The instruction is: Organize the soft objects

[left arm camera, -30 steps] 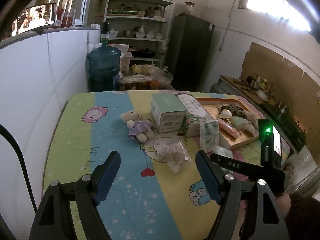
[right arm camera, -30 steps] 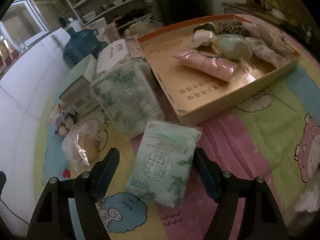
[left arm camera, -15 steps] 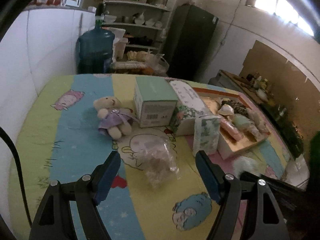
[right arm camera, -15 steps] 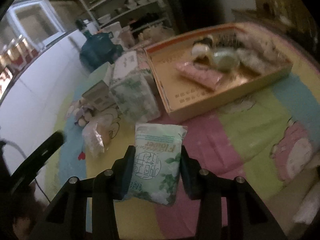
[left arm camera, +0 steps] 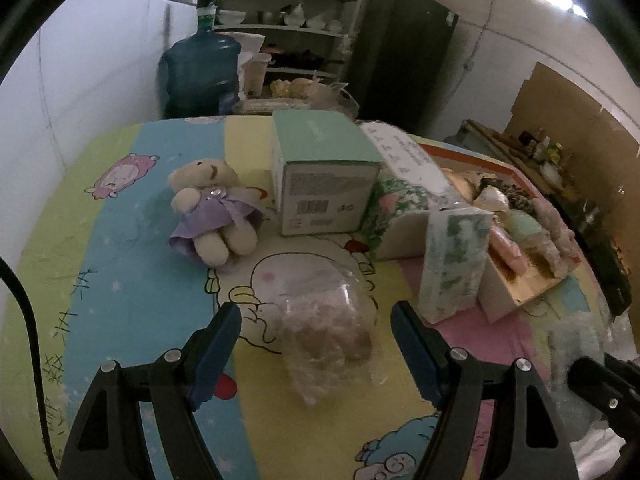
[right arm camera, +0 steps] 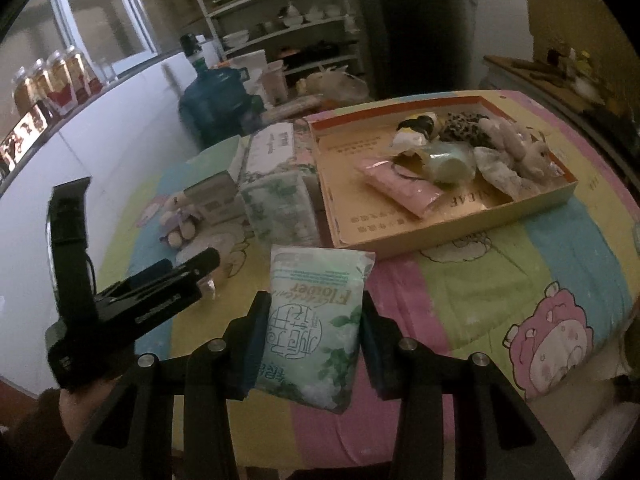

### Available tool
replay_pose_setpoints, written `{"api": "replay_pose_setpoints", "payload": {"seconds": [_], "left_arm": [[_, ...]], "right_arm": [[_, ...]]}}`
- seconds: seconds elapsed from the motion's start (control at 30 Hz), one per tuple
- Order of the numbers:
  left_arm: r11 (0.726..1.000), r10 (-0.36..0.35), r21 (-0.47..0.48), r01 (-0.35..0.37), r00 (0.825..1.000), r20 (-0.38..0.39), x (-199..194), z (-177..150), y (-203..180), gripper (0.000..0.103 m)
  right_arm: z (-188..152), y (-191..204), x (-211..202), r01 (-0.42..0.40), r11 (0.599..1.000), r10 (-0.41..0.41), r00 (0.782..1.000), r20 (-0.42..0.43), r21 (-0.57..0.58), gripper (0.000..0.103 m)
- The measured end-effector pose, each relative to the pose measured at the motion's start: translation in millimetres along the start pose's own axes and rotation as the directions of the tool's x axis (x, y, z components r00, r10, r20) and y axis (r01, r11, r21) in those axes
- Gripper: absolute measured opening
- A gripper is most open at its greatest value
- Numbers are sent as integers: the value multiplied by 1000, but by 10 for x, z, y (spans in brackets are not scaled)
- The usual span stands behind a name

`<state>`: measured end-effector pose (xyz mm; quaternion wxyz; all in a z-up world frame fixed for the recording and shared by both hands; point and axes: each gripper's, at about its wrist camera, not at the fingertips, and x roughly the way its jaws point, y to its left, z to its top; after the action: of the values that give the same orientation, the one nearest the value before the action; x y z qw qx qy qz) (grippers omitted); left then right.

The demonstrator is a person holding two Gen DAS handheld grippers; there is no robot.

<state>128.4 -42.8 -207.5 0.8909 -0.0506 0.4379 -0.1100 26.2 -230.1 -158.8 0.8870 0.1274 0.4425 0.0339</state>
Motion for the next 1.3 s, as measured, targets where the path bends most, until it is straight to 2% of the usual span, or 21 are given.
{"api": "replay_pose_setpoints", "payload": {"seconds": [0.17,0.23,0.33,0.43,0.67,0.9,1.03,1.3], "left_arm": [[1000,19,-7,-19,1000,-25,112,-6,8,75],[1000,6,-27,-7,999,-41,143,-27,39,68],[999,0,-46,-1,999,-37,125,-55,64,65],[999,-9,-42,8,999,-38,108,-69,49,56],[998,-29,-49,28,999,-15,-42,-44,49,55],[999,-42,-22,43,999,34,-352,58,-28,55],[998,-68,9,68,995,74,-575,158,-166,55],[994,-102,47,97,989,108,-838,327,-498,55]], "right_arm": [[-7,6,11,-5,1000,5,1000,-10,-10,44],[-11,5,13,-6,1000,6,1000,-13,-13,44],[-22,9,7,-5,1000,5,1000,-14,-13,44],[-29,5,1,-3,1000,3,1000,-12,-9,44],[-30,8,-35,-7,1000,7,1000,3,-7,44],[33,18,-113,-9,1000,10,999,33,-13,44],[94,-15,-190,-2,1000,2,998,59,-5,44],[251,-175,-350,17,1000,-19,994,111,21,44]]}}
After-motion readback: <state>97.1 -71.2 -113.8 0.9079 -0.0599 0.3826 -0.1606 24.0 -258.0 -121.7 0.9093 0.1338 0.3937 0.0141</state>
